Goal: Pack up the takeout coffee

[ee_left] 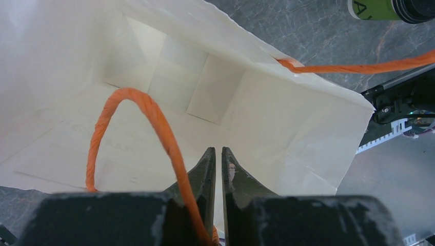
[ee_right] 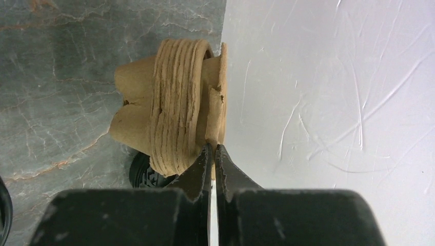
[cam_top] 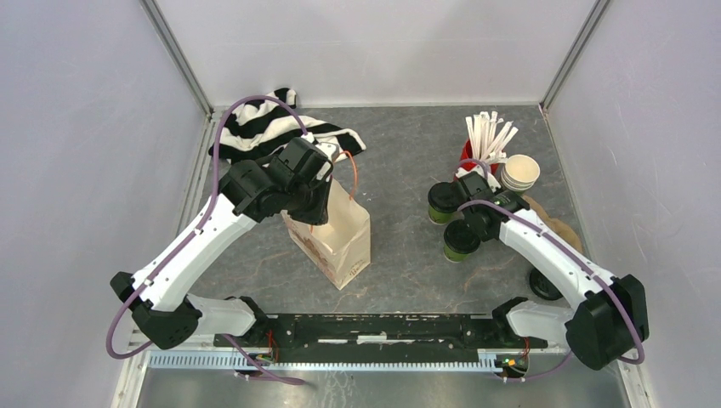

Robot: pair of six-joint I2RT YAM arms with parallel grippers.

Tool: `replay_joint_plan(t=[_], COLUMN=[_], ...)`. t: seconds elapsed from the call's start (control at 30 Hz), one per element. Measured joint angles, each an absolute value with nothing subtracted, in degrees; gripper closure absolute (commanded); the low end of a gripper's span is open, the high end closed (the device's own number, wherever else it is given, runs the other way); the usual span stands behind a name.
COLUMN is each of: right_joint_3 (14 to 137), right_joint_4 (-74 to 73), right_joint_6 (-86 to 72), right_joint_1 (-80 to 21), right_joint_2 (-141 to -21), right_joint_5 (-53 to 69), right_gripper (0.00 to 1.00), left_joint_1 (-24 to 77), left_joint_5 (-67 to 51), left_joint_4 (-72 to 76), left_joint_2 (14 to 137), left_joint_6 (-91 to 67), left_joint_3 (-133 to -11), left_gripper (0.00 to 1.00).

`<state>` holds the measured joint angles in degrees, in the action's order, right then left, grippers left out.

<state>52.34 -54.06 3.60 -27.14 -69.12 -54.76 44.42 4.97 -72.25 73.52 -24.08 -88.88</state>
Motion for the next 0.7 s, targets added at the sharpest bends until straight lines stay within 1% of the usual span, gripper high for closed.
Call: replay_joint_plan(t=[0.1,0.2,0.3,0.4,0.47,0.53,0.67,0.7], right_joint_3=[50.02,48.84,49.56,47.97,47.53,47.59,46.28,46.33], right_joint_4=[-50.41,-49.76,-47.64,-44.23,-44.75,-44.47,-40.38,-40.99], right_joint_6=[6.07,7.88,8.84,10.85,10.72,10.5,12.62,12.27], right_joint_1=[-27.16,-27.16,-27.11,-27.29,-27.24,-27.14,-27.27,-27.46], right_joint_2=[-67.75,-67.09,-64.9,-60.73,-60.51,-61.14,-60.49,-60.84], right_joint_5=[-55.29,-50.28,-48.93,-54.5,-57.41,-57.74,-47.33,-47.03], right_gripper=[1.0,1.0,1.0,1.0,1.0,1.0,1.0,1.0], left_joint_1=[44.38,44.36,44.38,44.36,44.36,44.36,44.34,44.34], left_joint_5=[3.99,3.6,2.83,2.81,2.87,2.9,2.87,2.85], left_joint_4=[-72.2,-71.79,-71.81,-71.79,-71.77,-71.79,-71.72,-71.68], left_joint_2=[73.52,73.47,73.47,73.47,73.47,73.54,73.47,73.45], left_joint_6=[-24.1,-24.1,-24.1,-24.1,-24.1,-24.1,-24.12,-24.12], left_joint_3=[-88.88,-88.51,-88.47,-88.47,-88.47,-88.58,-88.68,-88.68], left_gripper=[0.84,0.85,0.85,0.84,0.84,0.85,0.84,0.84])
